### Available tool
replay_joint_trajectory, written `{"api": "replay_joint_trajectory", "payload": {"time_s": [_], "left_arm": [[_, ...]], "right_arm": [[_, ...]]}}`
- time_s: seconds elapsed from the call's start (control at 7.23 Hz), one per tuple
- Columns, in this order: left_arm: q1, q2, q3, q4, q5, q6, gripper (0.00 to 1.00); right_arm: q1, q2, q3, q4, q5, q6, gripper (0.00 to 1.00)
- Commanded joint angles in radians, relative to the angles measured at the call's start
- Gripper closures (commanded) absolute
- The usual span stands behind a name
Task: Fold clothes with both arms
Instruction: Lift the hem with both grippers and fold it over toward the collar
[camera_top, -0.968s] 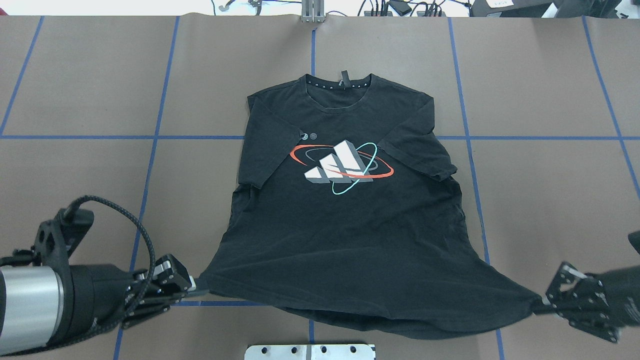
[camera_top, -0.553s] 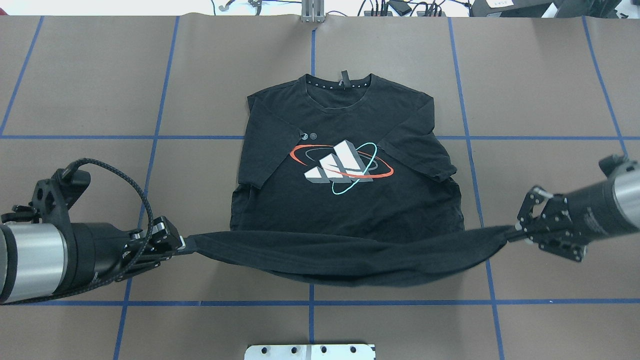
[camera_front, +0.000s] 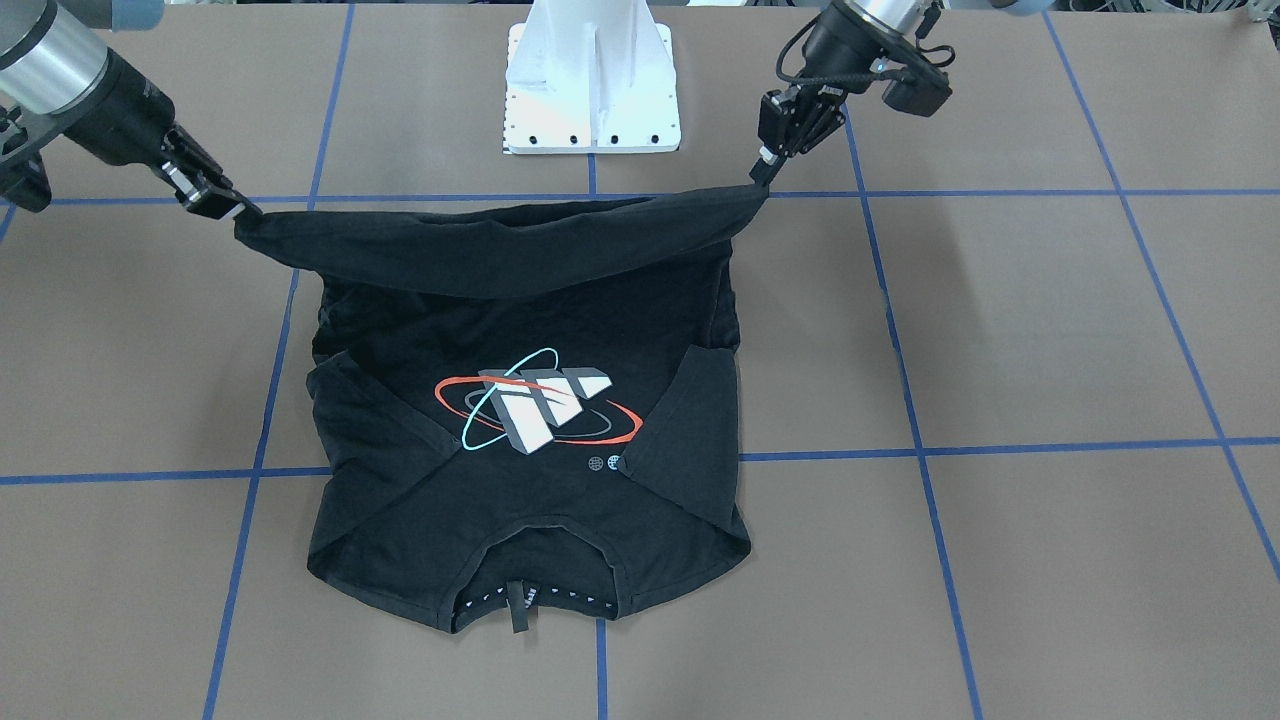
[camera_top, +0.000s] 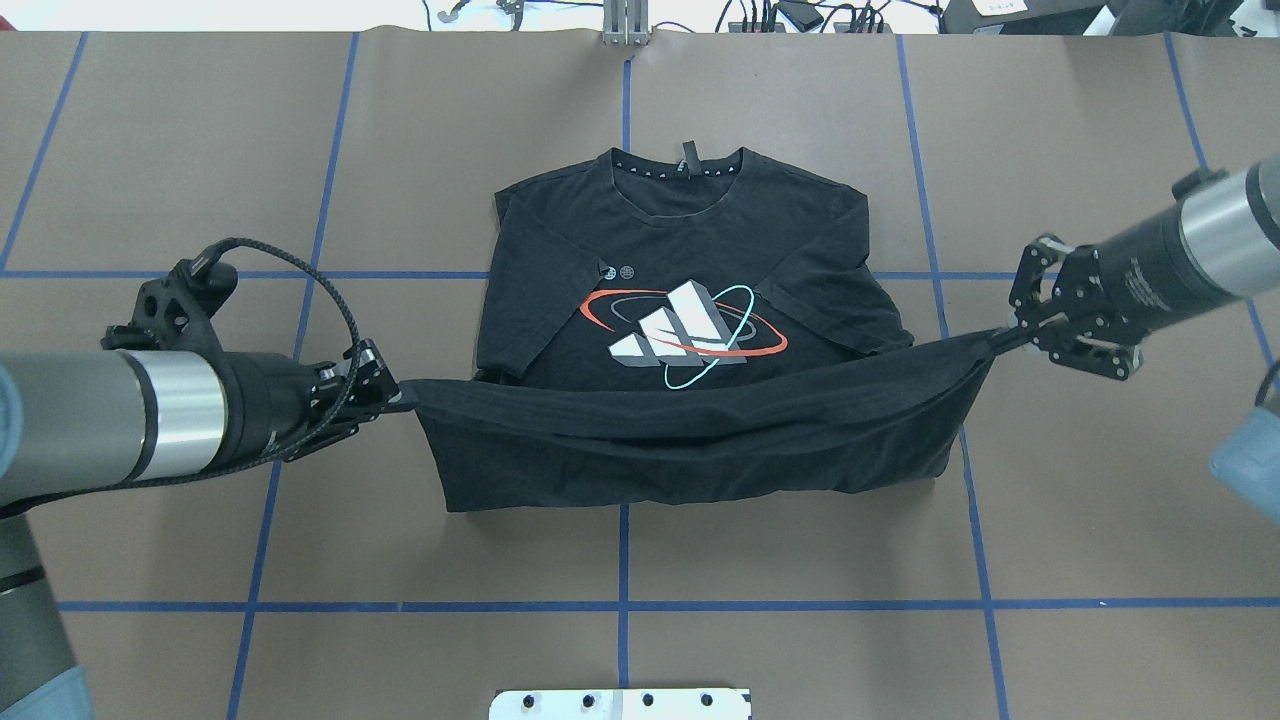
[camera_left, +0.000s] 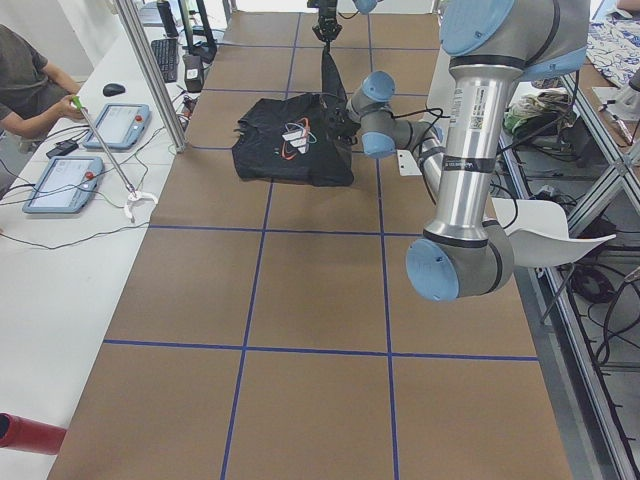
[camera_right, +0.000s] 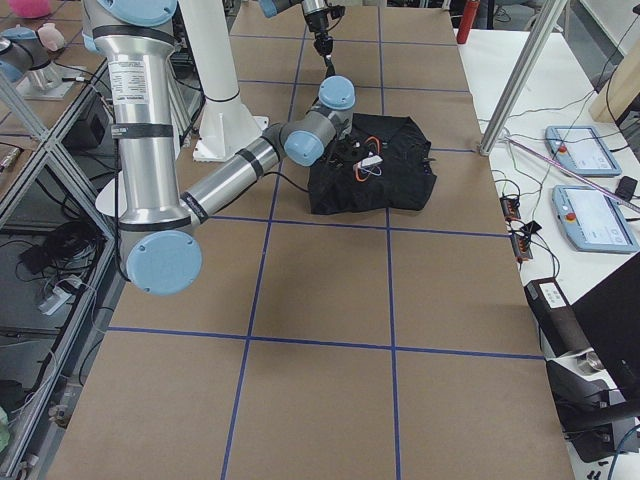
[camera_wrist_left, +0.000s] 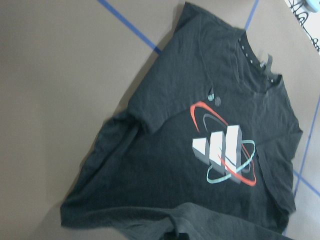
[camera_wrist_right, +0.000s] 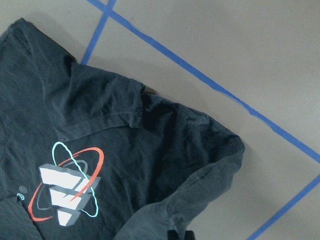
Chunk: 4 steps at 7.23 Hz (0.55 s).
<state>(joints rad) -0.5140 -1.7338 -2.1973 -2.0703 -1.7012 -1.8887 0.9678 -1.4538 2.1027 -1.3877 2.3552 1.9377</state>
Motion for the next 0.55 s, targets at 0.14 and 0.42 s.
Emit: {"api": "replay_joint_trajectory", "payload": {"time_s": [0.14, 0.42], "left_arm": [[-0.101, -0.127, 0.187, -0.007, 0.002, 0.042, 1.0], [-0.167, -0.232, 0.395, -0.06, 0.0, 0.123, 1.0]], "right_arm": [[0.045, 0.222, -0.224, -0.12, -0.045, -0.129, 1.0], [0.026, 0.346, -0.404, -0.117, -0.125, -0.18, 1.0]]}}
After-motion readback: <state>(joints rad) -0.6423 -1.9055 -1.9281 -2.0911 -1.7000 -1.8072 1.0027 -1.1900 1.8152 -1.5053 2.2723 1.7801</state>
